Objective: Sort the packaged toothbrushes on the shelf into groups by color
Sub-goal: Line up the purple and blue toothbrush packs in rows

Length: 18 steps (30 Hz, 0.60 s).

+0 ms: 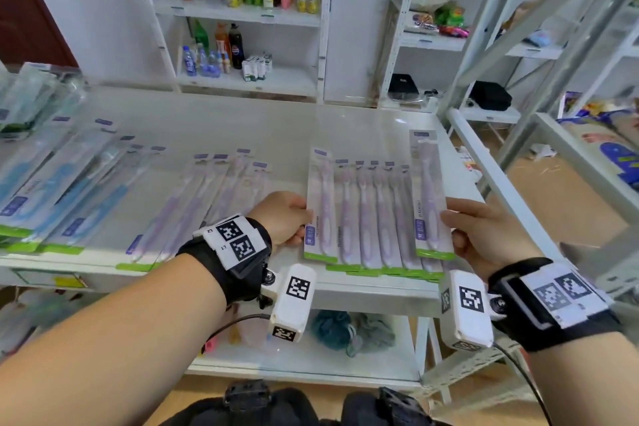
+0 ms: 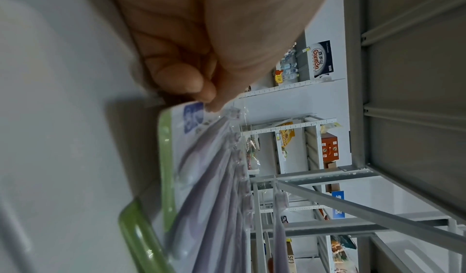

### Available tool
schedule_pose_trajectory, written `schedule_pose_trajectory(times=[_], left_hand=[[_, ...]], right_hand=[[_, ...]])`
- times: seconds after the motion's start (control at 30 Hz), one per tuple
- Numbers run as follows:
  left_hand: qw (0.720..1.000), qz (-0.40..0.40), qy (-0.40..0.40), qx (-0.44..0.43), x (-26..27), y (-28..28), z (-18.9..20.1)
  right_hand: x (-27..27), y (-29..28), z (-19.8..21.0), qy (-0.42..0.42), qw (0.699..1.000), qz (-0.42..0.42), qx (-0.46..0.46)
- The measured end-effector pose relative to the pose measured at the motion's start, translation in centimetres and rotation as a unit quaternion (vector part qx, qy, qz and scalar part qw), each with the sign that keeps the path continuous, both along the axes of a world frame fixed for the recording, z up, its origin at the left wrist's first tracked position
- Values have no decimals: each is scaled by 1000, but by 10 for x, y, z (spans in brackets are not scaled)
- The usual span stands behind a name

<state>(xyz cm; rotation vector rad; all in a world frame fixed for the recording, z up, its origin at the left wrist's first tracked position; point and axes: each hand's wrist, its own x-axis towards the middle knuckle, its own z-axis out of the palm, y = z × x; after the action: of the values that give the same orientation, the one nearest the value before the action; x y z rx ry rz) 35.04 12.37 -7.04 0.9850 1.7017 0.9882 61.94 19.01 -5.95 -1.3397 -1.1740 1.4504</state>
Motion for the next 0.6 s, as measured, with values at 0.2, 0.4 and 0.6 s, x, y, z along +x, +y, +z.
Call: schedule_pose_trajectory(times=[0.2,0.4,0.6], left_hand=[[1000,-4,-30,7,1,-1,0],[1000,-11,-21,20,2,-2,-3],[999,7,-4,35,3,-2,-6]], right_hand=[[4,-12,3,28,998,15,-46],[8,-13,2,28,998,17,-46],[12,-7,-9,21,999,18,-35]])
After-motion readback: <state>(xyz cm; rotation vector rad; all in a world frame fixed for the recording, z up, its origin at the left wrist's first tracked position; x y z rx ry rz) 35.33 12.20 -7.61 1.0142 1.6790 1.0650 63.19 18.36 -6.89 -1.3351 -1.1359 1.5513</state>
